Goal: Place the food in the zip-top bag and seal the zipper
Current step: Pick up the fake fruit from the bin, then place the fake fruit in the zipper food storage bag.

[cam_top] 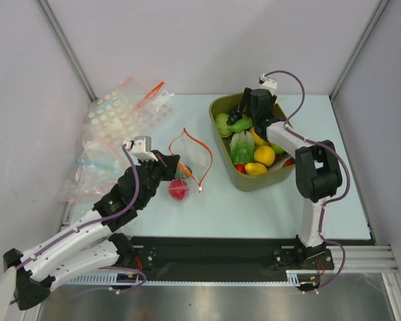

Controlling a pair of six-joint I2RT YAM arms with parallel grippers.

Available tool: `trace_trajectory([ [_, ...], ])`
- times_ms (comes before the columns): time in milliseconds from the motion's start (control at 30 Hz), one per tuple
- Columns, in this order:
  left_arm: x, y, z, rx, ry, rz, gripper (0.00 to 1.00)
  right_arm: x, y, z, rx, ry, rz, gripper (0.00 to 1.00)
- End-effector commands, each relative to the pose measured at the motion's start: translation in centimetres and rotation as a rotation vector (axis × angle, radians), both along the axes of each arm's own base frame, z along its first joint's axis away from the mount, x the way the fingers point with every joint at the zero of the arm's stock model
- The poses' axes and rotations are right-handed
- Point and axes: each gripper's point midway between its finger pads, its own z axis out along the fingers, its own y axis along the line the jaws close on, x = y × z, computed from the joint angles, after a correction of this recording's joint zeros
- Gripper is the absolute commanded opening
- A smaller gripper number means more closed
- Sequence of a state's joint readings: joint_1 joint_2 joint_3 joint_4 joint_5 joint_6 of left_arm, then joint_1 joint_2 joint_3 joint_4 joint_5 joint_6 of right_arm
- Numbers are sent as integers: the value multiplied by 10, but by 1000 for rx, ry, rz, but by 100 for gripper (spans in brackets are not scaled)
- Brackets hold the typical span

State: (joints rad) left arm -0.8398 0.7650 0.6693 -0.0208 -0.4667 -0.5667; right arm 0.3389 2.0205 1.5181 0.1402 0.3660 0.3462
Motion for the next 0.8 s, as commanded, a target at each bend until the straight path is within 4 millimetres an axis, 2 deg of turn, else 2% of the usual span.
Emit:
trace_trajectory([
  [0,3,-3,21,-31,-40,-7,0,-15,4,80,28,-153,62,51],
  [33,2,-3,22,-34,-41,-8,0,-20,8,83,36,-155,85,50],
  [67,3,-4,21,-29,-38,-8,0,-45,14,116,72,-210,118,50],
  [100,3,-4,21,-29,-38,-10,0,-47,13,104,65,-187,119,50],
  [167,4,-6,19,-26,-33,-14,0,-62,19,114,89,-202,153,50],
  [200,3,-7,18,-24,-31,-20,0,-78,23,124,100,-215,177,50],
  [300,3,-9,16,-22,-25,-28,0,-109,41,137,128,-229,261,50],
  [433,2,-10,13,-19,-20,-38,0,-171,66,152,180,-284,405,48],
  [500,2,-12,12,-22,-21,-48,0,-194,76,154,182,-298,459,48],
  [533,1,-14,12,-23,-24,-60,0,-213,84,166,198,-327,502,48],
  [567,0,-15,12,-23,-25,-66,0,-226,87,152,199,-306,527,48],
  [633,0,-17,12,-24,-29,-74,0,-251,102,154,243,-323,609,46],
  [667,0,-18,12,-21,-30,-77,0,-266,100,148,254,-330,635,46],
  [767,-1,-26,9,-7,-27,-117,0,-301,113,159,284,-401,763,43],
])
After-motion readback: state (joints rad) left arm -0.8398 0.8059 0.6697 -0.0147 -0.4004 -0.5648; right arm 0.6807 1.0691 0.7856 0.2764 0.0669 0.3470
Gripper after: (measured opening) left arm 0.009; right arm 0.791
